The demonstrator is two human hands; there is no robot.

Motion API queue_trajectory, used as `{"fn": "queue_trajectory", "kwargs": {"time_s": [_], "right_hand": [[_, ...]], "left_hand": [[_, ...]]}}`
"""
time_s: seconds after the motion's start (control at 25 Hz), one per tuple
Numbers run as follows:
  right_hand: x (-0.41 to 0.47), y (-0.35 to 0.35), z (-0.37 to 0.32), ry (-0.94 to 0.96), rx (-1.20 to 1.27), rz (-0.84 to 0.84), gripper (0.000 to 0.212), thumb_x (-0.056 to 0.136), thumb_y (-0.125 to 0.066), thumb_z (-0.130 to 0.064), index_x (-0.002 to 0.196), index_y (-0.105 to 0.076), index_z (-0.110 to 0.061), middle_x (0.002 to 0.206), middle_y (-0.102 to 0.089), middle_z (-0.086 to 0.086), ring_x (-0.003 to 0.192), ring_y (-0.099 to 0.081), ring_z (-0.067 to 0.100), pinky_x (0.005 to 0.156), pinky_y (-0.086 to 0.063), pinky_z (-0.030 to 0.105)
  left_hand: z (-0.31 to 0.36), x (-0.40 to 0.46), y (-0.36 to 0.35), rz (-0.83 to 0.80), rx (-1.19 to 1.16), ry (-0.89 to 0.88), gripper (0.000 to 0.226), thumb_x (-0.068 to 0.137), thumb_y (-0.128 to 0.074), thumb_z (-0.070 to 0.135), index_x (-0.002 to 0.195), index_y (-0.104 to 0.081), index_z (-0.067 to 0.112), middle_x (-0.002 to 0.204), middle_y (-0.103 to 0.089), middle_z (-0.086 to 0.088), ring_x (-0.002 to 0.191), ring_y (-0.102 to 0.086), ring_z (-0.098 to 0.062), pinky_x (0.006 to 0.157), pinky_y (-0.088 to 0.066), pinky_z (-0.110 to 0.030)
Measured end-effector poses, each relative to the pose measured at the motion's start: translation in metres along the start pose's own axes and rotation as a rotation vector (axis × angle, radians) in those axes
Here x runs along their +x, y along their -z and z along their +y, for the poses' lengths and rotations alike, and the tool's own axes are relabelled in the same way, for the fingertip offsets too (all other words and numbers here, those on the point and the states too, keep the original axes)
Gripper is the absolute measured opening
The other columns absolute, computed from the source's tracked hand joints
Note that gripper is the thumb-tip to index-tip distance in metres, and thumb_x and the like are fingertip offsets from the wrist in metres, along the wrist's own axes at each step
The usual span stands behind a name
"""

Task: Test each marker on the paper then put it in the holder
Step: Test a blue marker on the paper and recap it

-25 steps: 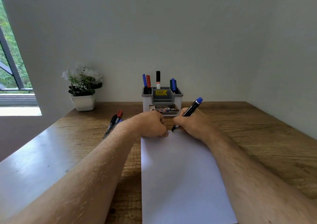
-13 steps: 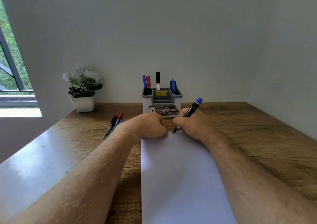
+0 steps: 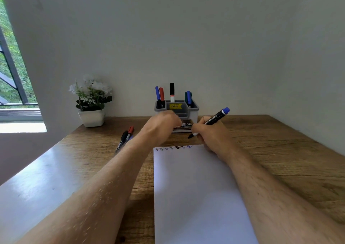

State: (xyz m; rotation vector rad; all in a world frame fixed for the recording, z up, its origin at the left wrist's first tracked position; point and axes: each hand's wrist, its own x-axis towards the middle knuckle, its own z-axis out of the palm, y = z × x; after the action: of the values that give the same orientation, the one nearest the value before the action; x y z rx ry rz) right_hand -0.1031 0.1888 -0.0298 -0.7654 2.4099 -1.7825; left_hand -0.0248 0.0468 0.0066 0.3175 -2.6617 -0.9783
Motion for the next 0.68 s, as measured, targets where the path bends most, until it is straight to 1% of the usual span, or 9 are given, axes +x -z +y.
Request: {"fn": "queue_trajectory", "kwargs": {"time_s": [0.04, 0.08, 0.12, 0.2, 0.24, 0.32, 0.4, 0.52, 0.68], "right_hand": [[0.0, 0.0, -0.001, -0.015, 0.094, -0.032, 0.017, 0.082, -0.067, -0.019, 0.07, -0.054, -0.016, 0.061, -0.05, 0.003, 0.047, -0.04, 0.013, 0.048, -0.032, 0.026], [0.0, 0.0, -0.002, -0.032, 0.199, -0.068, 0.017, 0.085, -0.067, -0.016, 0.072, -0.055, -0.017, 0.061, -0.05, 0.004, 0.043, -0.037, 0.012, 0.043, -0.029, 0.023], [0.0, 0.0, -0.004, -0.046, 0.294, -0.098, 0.018, 0.087, -0.067, -0.012, 0.073, -0.056, -0.017, 0.06, -0.05, 0.004, 0.041, -0.036, 0.011, 0.04, -0.028, 0.021], [-0.001, -0.001, -0.007, -0.046, 0.442, -0.111, 0.017, 0.086, -0.07, -0.008, 0.076, -0.06, -0.017, 0.062, -0.054, 0.004, 0.04, -0.038, 0.011, 0.037, -0.03, 0.02], [-0.002, -0.001, -0.009, -0.046, 0.504, -0.105, 0.013, 0.086, -0.07, -0.008, 0.079, -0.063, -0.017, 0.064, -0.058, 0.003, 0.04, -0.041, 0.01, 0.037, -0.031, 0.02], [-0.003, -0.002, -0.013, -0.059, 0.618, -0.104, 0.004, 0.089, -0.065, -0.014, 0.089, -0.069, -0.015, 0.072, -0.066, 0.006, 0.043, -0.047, 0.011, 0.038, -0.033, 0.02], [-0.003, 0.0, -0.016, -0.09, 0.726, -0.114, 0.022, 0.091, -0.054, -0.019, 0.099, -0.072, -0.009, 0.078, -0.072, 0.012, 0.044, -0.049, 0.012, 0.041, -0.032, 0.019], [-0.003, 0.003, -0.019, -0.096, 0.823, -0.127, 0.033, 0.09, -0.045, -0.019, 0.103, -0.072, -0.005, 0.084, -0.075, 0.017, 0.043, -0.049, 0.013, 0.041, -0.032, 0.019], [-0.003, 0.003, -0.018, -0.074, 0.829, -0.149, 0.033, 0.091, -0.044, -0.018, 0.104, -0.071, -0.005, 0.086, -0.076, 0.017, 0.042, -0.05, 0.013, 0.041, -0.033, 0.018]], "left_hand": [[0.002, -0.001, 0.003, 0.052, -0.188, 0.025, 0.022, 0.094, -0.045, 0.007, 0.09, -0.064, 0.018, 0.105, -0.061, -0.005, 0.099, -0.056, -0.022, 0.092, -0.048, -0.039], [0.003, -0.001, 0.004, 0.104, -0.401, 0.057, 0.027, 0.092, -0.042, 0.003, 0.082, -0.062, 0.018, 0.101, -0.06, -0.006, 0.097, -0.055, -0.023, 0.091, -0.048, -0.039], [0.003, -0.002, 0.005, 0.152, -0.569, 0.079, 0.029, 0.091, -0.04, 0.001, 0.079, -0.061, 0.017, 0.098, -0.059, -0.006, 0.094, -0.055, -0.022, 0.086, -0.048, -0.037], [0.006, -0.004, 0.007, 0.216, -0.751, 0.093, 0.029, 0.093, -0.039, -0.003, 0.081, -0.06, 0.013, 0.09, -0.057, -0.006, 0.083, -0.054, -0.016, 0.072, -0.045, -0.027], [0.006, -0.004, 0.009, 0.236, -0.811, 0.097, 0.028, 0.094, -0.04, -0.005, 0.084, -0.061, 0.011, 0.087, -0.056, -0.005, 0.077, -0.052, -0.013, 0.067, -0.043, -0.023], [0.006, -0.005, 0.012, 0.268, -0.935, 0.103, 0.025, 0.097, -0.044, -0.003, 0.091, -0.065, 0.009, 0.083, -0.059, -0.005, 0.07, -0.051, -0.011, 0.064, -0.04, -0.02], [0.004, -0.005, 0.013, 0.294, -1.026, 0.111, 0.023, 0.1, -0.047, 0.004, 0.095, -0.069, 0.01, 0.083, -0.065, -0.004, 0.068, -0.053, -0.01, 0.062, -0.039, -0.022], [0.0, -0.005, 0.01, 0.322, -1.13, 0.135, 0.025, 0.102, -0.047, 0.013, 0.096, -0.072, 0.01, 0.091, -0.07, -0.008, 0.073, -0.055, -0.013, 0.061, -0.042, -0.023], [-0.002, -0.002, 0.009, 0.315, -1.162, 0.156, 0.022, 0.1, -0.052, 0.015, 0.1, -0.072, 0.008, 0.11, -0.072, -0.015, 0.087, -0.058, -0.019, 0.071, -0.05, -0.025]]}}
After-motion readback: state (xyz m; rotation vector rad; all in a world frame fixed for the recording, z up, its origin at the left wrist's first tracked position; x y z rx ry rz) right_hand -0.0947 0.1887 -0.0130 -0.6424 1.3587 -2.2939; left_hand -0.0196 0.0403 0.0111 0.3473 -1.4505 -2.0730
